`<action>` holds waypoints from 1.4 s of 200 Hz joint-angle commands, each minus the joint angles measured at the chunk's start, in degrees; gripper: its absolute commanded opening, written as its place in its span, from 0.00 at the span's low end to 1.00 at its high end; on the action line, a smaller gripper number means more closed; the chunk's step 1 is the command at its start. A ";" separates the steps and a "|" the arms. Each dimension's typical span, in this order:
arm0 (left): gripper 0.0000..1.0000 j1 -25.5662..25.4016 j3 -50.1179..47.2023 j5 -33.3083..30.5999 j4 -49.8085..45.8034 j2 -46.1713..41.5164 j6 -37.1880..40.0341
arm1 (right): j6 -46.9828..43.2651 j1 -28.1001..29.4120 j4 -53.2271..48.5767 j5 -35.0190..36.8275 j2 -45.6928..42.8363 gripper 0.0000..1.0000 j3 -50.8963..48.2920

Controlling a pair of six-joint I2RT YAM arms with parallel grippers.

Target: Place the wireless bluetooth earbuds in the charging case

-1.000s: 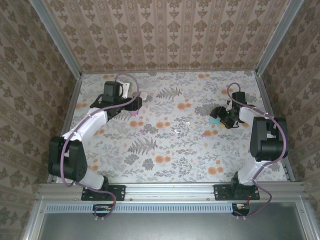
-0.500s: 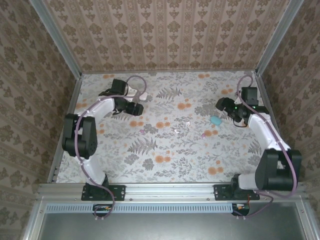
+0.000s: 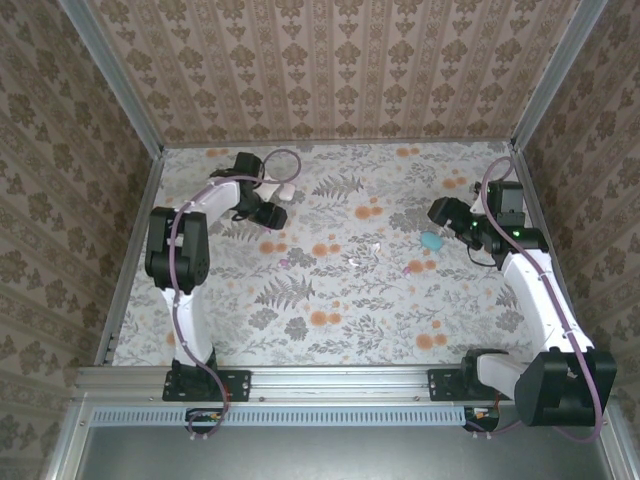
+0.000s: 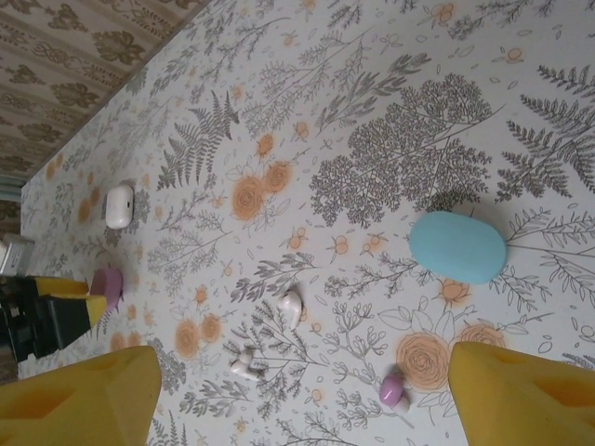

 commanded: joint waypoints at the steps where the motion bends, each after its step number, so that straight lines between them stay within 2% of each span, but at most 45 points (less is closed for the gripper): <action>1: 0.70 0.35 2.49 -1.39 -4.00 2.63 1.84 | 0.75 0.10 -0.98 -2.55 0.15 0.83 -0.75; 65: 0.59 -0.07 5.48 -2.23 -4.85 5.48 3.16 | 0.85 0.12 -1.06 -3.19 0.18 0.83 -1.30; 83: 0.49 -0.28 6.29 -2.44 -5.69 6.01 3.63 | 1.01 0.10 -0.91 -3.18 0.10 0.83 -1.48; 121: 0.38 -1.86 6.34 -2.34 -7.12 3.50 4.35 | 1.45 0.10 -0.30 -3.99 0.18 0.83 -1.73; 141: 0.38 -4.48 6.12 -2.05 -8.34 -0.54 5.68 | 1.88 0.11 0.59 -5.08 0.20 0.83 -2.12; 181: 0.38 -14.72 1.78 -0.93 -10.22 -11.27 10.33 | 3.79 0.19 2.28 -7.01 0.18 0.83 -4.18; 193: 0.39 -17.42 -2.05 1.72 -9.29 -15.13 11.46 | 5.13 0.19 3.27 -9.14 0.27 0.83 -5.31; 217: 0.39 -22.89 -10.79 13.86 -5.58 -22.81 14.01 | 8.14 1.23 7.32 -15.01 0.00 0.79 -8.56; 244: 0.40 -24.31 -22.21 27.93 7.54 -33.98 12.87 | 11.12 4.21 9.80 -21.75 -1.36 0.75 -10.31; 266: 0.39 -25.42 -32.33 31.64 18.58 -42.27 16.89 | 10.93 7.57 10.04 -23.72 -4.14 0.74 -10.90; 280: 0.39 -25.91 -35.91 33.03 21.46 -45.40 19.29 | 11.30 10.55 10.67 -25.16 -5.71 0.74 -11.37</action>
